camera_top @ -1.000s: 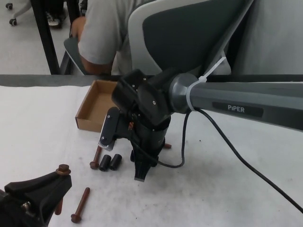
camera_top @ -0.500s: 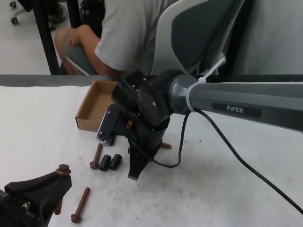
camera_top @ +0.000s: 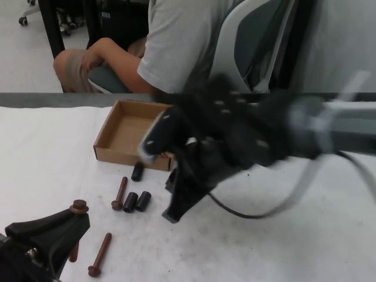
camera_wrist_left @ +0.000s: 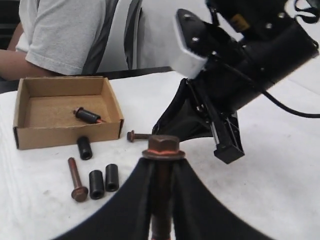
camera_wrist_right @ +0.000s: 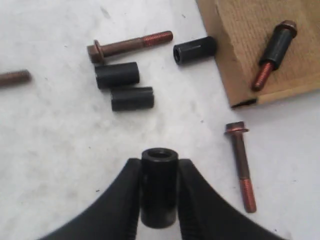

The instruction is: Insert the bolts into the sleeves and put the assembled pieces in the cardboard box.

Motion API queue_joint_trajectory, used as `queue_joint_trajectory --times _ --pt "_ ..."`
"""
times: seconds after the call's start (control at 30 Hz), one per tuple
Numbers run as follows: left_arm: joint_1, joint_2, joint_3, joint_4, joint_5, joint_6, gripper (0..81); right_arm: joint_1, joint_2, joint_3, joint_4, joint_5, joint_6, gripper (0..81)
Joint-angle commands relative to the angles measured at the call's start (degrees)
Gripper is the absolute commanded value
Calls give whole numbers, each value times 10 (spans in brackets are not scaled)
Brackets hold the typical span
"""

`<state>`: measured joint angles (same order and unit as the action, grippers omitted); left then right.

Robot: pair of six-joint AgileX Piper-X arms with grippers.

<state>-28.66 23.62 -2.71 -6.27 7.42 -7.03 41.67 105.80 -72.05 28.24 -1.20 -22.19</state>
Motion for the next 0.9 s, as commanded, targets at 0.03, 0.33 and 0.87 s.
queue_joint_trajectory --times 0.03,0.33,0.87 --pt "1 -5 14 -65 42 -27 8 9 -164 195 -194 -30 93 2" --pt "1 -5 27 -236 45 -72 8 87 -338 503 -611 -30 241 2" --pt "1 225 18 -444 91 -78 8 161 -297 600 -846 -55 247 2"
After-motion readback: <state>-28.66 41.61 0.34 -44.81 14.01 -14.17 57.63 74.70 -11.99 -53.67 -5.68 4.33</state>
